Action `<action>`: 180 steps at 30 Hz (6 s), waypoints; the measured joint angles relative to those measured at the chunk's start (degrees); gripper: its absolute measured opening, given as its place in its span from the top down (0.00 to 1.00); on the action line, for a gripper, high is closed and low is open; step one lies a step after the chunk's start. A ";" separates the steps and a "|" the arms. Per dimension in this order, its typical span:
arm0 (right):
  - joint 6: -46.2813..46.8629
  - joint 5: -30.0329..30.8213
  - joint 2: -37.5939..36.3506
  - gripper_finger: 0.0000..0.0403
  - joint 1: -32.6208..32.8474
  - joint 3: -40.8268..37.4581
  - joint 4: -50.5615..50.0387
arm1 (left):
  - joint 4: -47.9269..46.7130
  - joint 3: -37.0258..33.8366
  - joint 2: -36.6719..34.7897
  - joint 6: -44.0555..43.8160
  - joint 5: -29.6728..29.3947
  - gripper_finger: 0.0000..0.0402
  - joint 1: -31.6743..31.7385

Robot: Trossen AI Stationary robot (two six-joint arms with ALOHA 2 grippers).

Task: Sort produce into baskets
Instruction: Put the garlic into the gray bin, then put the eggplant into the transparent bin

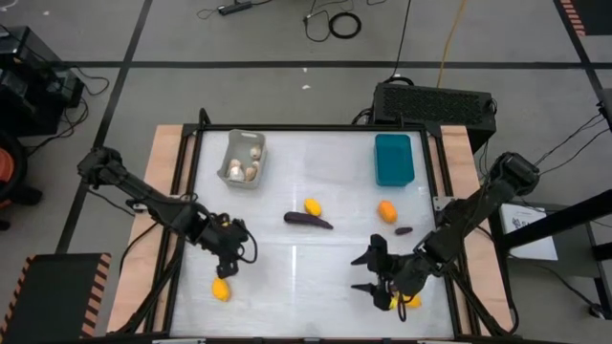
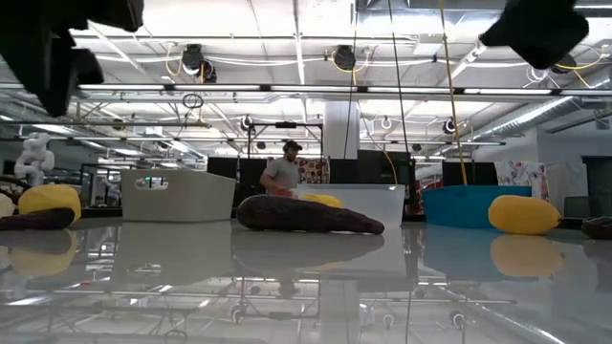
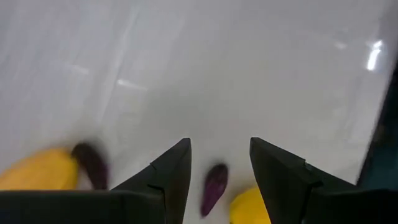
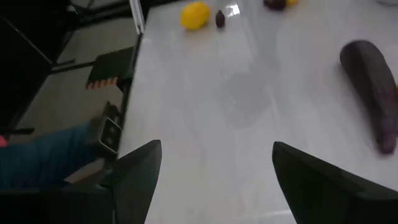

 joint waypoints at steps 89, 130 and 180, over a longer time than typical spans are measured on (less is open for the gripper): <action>5.89 -5.14 3.80 0.26 1.20 1.13 -3.05 | -22.59 -8.15 18.14 14.59 -1.71 0.36 5.17; 6.69 -4.94 3.80 0.26 1.22 1.11 -3.88 | -18.27 -2.54 -2.18 23.27 -2.51 0.68 19.56; 9.15 1.15 3.80 0.26 1.60 1.10 -4.06 | 8.81 1.75 0.23 35.77 12.28 0.33 40.15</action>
